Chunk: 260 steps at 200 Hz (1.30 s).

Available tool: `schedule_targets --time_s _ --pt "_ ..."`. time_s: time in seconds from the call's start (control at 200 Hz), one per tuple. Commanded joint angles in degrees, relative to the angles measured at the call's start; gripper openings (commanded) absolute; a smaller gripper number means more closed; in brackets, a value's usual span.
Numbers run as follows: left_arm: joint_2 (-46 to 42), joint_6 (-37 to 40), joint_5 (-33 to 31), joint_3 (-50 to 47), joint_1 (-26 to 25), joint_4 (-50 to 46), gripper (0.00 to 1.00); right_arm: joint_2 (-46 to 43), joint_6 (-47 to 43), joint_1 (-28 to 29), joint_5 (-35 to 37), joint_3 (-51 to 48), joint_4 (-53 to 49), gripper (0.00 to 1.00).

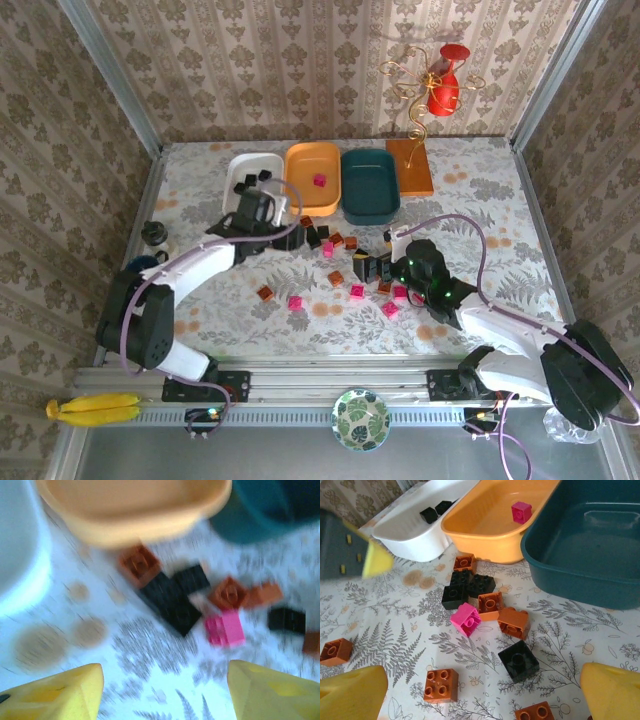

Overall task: Sort the legos into containers by color
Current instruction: Pick up the lego from the center of the table.

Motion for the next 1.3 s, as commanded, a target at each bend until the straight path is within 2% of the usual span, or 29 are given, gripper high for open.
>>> schedule_targets --time_s 0.0,0.24,0.71,0.955,1.1,1.295 --pt "0.71 -3.2 0.66 -1.5 -5.2 2.53 0.67 -0.04 -0.78 0.4 2.27 0.24 0.52 1.0" --pt "8.84 -3.56 -0.84 1.71 -11.32 3.45 0.6 -4.42 -1.33 0.37 7.63 -1.74 0.32 1.0" --pt "21.84 -3.37 -3.99 12.91 -12.01 3.29 0.53 -5.45 -1.2 0.34 7.9 -1.65 -0.8 1.0" --pt "24.82 -2.94 -8.57 16.18 -12.18 0.34 0.45 -5.36 -0.97 0.3 7.6 -1.56 -0.8 1.0" --pt "25.53 -2.93 -8.5 16.31 -12.28 1.12 0.4 -5.01 -0.97 0.3 7.46 -1.47 -0.76 1.0" --pt "22.19 -2.69 -9.09 15.71 -13.14 0.12 0.32 -4.92 -0.99 0.3 7.52 -1.37 -0.85 1.0"
